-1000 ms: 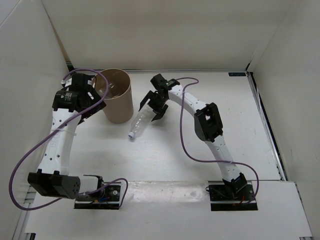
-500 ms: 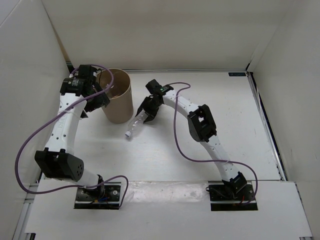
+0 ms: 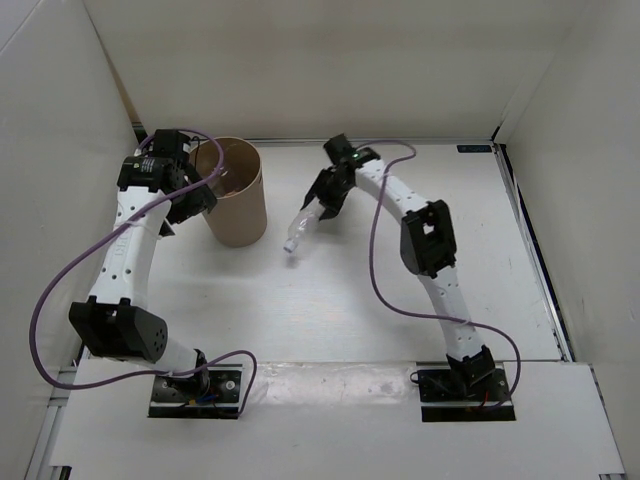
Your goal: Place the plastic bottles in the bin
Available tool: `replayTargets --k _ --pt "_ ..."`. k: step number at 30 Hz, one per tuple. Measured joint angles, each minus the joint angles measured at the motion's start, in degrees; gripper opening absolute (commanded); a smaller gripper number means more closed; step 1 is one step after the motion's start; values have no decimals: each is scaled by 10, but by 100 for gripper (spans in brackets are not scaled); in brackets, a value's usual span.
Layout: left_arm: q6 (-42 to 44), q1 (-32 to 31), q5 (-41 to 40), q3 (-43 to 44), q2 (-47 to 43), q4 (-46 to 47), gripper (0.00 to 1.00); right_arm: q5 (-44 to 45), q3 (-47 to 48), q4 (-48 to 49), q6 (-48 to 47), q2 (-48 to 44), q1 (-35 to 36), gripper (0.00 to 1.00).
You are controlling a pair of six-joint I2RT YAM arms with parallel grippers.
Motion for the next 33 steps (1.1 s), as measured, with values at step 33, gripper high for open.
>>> replayTargets --k 33 --pt "-50 13 -15 -147 -105 63 100 -230 134 467 -460 -148 20 0"
